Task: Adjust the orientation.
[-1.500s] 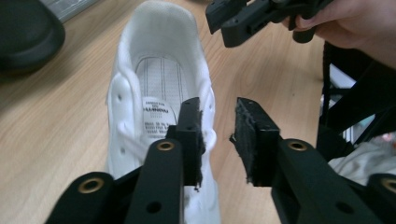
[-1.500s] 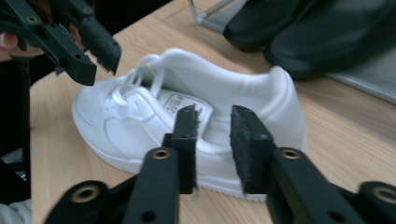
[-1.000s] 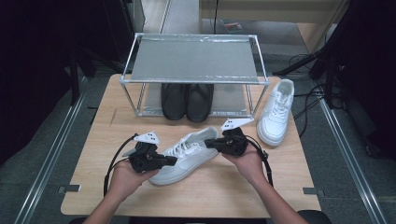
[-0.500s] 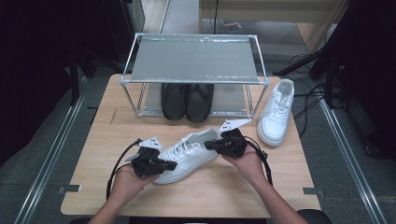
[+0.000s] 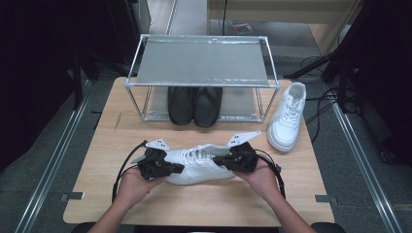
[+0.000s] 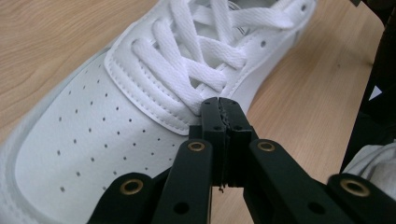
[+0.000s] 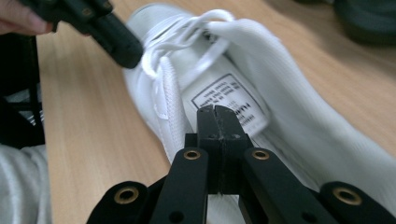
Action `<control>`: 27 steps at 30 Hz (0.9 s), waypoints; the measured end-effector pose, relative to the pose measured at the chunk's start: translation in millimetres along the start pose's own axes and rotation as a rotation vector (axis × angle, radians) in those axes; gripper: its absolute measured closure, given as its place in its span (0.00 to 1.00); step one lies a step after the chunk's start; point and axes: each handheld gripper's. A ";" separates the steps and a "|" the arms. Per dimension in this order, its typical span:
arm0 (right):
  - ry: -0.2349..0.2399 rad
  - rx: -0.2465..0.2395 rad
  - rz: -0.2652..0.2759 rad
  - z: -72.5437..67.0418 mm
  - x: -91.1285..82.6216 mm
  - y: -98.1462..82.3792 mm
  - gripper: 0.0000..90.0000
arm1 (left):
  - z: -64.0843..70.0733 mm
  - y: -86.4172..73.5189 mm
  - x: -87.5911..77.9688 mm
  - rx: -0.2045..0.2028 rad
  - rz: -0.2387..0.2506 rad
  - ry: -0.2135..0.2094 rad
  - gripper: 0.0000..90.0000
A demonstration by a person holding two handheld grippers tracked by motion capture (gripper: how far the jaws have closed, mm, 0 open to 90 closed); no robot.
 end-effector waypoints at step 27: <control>0.020 0.010 -0.003 -36.5 -12.0 -4.8 1.00 | -11.0 19.2 8.0 0.012 -0.015 -0.002 1.00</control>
Point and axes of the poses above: each handheld gripper's, and its own axes: x roughly forward along the jaws, y roughly out of its top, z roughly to its right, and after that the axes turned 5 degrees about -x, right-handed
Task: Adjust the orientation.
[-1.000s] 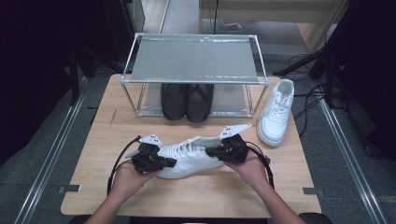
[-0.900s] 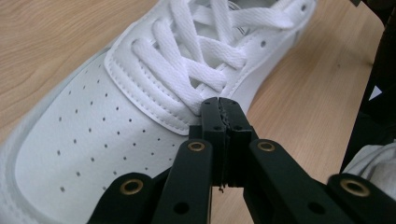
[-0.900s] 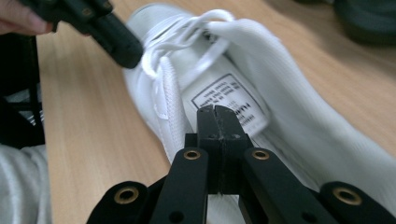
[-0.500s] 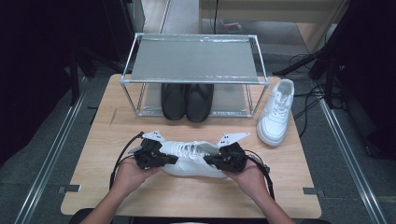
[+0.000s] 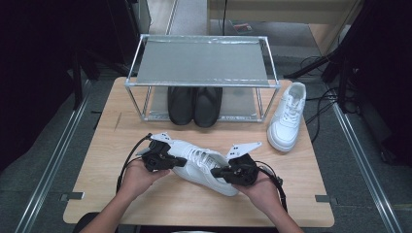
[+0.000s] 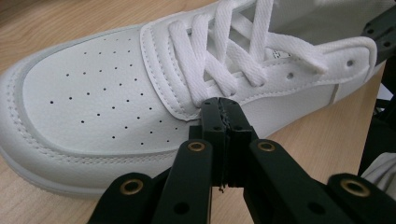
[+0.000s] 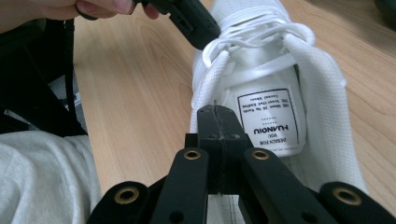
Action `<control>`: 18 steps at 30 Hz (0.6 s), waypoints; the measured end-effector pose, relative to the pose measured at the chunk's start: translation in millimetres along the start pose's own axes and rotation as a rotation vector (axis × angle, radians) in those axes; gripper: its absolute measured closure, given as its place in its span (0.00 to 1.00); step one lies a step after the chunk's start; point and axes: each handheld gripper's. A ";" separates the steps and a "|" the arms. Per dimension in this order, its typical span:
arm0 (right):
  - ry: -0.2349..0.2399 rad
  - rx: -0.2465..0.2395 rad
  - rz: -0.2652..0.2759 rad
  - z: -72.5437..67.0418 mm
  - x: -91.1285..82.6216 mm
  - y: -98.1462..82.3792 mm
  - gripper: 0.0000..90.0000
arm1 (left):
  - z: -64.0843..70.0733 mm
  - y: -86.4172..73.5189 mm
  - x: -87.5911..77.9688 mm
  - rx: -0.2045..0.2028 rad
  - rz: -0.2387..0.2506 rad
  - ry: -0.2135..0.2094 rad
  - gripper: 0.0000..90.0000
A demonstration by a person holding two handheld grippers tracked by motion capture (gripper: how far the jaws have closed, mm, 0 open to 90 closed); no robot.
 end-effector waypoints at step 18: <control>-0.086 0.032 0.058 46.9 -27.2 -1.2 1.00 | -3.5 -16.3 -12.1 -0.071 0.056 0.021 1.00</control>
Point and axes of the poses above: each handheld gripper's, and its own axes: x roughly forward along the jaws, y roughly out of its top, z roughly to its right, and after that the axes turned 5 degrees about -x, right-handed
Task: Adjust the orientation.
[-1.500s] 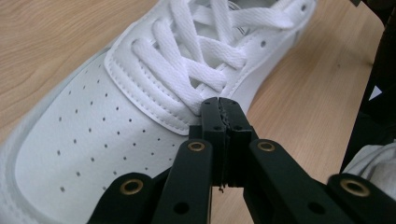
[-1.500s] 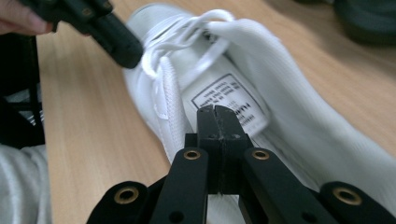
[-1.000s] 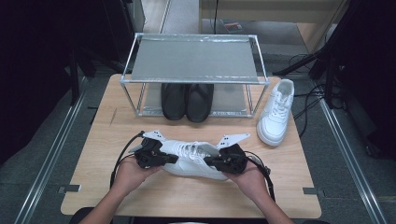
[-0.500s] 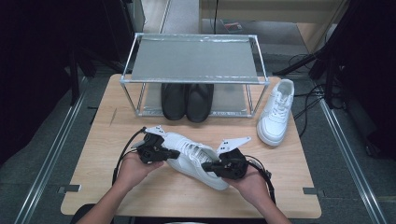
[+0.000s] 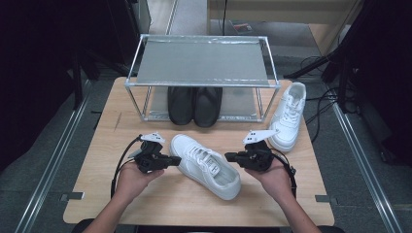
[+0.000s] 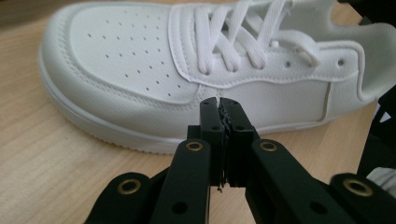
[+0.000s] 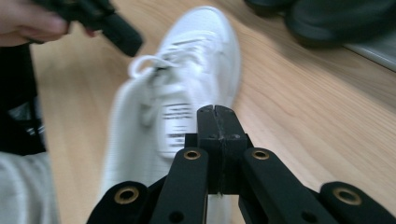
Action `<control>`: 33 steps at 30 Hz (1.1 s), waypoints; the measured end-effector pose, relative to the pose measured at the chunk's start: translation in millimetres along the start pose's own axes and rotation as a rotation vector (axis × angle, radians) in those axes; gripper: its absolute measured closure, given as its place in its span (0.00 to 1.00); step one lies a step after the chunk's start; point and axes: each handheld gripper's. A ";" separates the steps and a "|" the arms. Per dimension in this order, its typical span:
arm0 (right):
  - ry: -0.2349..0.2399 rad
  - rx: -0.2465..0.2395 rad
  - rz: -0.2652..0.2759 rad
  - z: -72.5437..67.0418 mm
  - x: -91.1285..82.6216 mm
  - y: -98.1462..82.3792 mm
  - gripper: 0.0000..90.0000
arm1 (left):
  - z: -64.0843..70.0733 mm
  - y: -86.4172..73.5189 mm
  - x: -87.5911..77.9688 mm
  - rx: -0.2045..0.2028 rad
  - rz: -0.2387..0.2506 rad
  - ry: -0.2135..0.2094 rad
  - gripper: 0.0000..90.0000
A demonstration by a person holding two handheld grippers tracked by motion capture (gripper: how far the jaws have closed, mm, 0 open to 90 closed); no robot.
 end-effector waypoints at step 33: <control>0.058 -0.022 -0.116 -32.3 62.4 -5.0 1.00 | -9.8 -1.9 12.9 -0.046 -0.019 0.050 0.99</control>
Point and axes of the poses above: each handheld gripper's, and its own axes: x roughly forward along the jaws, y roughly out of its top, z roughly to its right, and after that the axes turned 5 degrees about -x, right-handed
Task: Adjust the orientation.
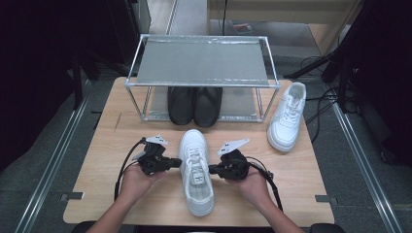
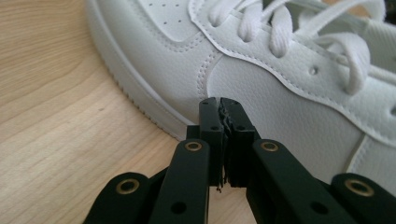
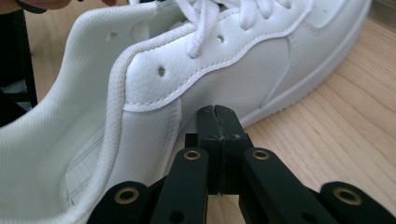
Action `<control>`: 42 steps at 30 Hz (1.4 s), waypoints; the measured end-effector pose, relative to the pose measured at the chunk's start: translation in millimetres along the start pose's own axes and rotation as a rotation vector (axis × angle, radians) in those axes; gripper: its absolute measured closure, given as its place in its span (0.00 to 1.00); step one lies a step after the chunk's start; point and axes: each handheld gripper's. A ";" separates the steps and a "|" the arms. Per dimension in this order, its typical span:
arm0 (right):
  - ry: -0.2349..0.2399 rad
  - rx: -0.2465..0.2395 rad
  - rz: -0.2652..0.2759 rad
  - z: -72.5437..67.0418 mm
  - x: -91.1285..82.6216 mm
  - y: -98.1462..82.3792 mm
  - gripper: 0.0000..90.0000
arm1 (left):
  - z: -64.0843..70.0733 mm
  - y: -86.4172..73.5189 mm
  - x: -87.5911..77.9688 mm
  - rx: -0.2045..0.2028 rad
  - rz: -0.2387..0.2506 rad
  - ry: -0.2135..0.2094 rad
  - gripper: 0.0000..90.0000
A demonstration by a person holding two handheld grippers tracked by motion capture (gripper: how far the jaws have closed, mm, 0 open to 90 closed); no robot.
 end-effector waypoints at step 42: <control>-0.345 0.241 0.211 101.9 -149.1 -61.0 1.00 | -4.5 14.9 -34.4 0.044 0.084 -0.063 0.53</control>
Point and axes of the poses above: each handheld gripper's, and its own axes: x roughly forward along the jaws, y roughly out of its top, z roughly to its right, and after that the axes turned 5 degrees about -x, right-handed
